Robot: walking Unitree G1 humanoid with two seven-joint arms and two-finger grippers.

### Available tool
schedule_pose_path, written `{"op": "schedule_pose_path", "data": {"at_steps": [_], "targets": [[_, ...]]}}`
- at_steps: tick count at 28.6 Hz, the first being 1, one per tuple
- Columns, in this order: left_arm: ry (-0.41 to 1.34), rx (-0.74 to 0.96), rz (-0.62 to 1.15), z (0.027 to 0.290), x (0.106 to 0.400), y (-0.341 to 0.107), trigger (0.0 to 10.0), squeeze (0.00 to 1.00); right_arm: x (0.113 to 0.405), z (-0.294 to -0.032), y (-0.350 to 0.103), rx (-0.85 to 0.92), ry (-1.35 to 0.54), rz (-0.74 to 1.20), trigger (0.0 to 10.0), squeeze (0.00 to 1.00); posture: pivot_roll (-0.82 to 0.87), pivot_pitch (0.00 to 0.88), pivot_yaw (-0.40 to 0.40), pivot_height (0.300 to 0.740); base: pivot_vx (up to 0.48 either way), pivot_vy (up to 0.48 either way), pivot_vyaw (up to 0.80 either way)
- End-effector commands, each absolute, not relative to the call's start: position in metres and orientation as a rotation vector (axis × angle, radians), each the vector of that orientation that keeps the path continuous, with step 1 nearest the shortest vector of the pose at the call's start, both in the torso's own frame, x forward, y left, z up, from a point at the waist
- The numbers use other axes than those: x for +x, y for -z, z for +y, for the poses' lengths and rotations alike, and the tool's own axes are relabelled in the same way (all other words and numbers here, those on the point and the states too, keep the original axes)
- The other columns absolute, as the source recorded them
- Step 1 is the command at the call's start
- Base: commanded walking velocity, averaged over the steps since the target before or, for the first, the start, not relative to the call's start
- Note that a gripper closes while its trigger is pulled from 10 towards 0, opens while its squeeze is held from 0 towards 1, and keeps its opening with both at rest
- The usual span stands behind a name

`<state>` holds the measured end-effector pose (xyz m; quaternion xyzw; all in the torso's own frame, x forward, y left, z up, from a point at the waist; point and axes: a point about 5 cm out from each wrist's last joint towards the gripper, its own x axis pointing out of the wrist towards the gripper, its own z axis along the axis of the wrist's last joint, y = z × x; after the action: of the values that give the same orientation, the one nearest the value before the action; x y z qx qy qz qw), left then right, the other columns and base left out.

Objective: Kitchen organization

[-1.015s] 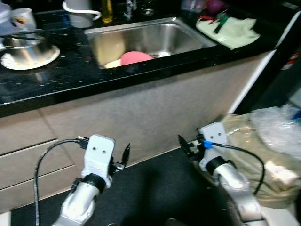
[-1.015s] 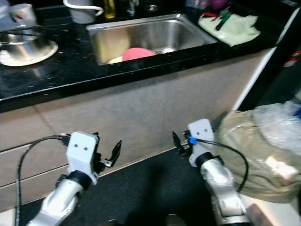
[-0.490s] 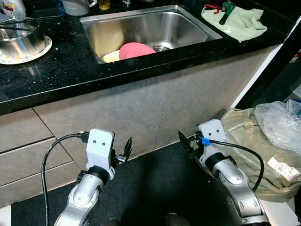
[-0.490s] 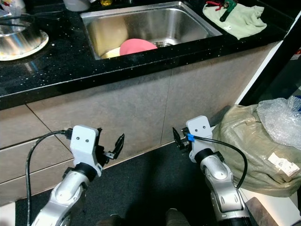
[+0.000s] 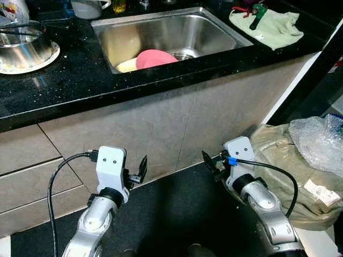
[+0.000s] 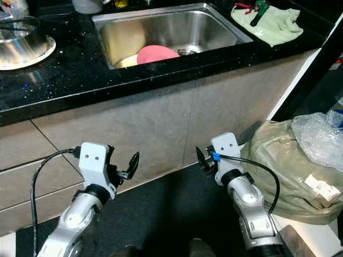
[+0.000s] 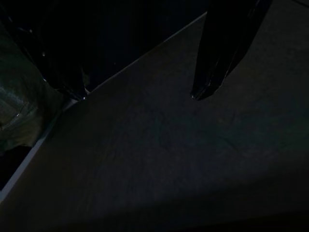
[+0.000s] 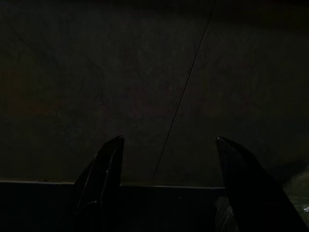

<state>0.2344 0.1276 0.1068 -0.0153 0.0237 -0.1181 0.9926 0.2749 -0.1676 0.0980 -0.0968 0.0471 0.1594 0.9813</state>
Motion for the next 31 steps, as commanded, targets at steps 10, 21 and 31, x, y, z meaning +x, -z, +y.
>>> {"op": "schedule_pose_path", "data": {"at_steps": [10,21,31], "targets": [[0.244,-0.032,0.063,0.1269,0.2336,-0.1,10.0,0.0,0.2738,-0.1662,-0.0922,-0.196,-0.339,0.107,10.0,0.0,-0.06,0.055,-0.045,0.74,0.0,0.0,0.0],[0.243,-0.025,0.061,0.1279,0.2341,-0.0998,10.0,0.0,0.2736,-0.1633,-0.0922,-0.176,-0.362,0.101,10.0,0.0,-0.07,0.067,-0.038,0.74,0.0,0.0,0.0],[0.242,-0.021,0.06,0.1292,0.2351,-0.1002,10.0,0.0,0.274,-0.1605,-0.0929,-0.161,-0.38,0.1,10.0,0.0,-0.07,0.082,-0.031,0.74,0.0,0.0,0.0]]}}
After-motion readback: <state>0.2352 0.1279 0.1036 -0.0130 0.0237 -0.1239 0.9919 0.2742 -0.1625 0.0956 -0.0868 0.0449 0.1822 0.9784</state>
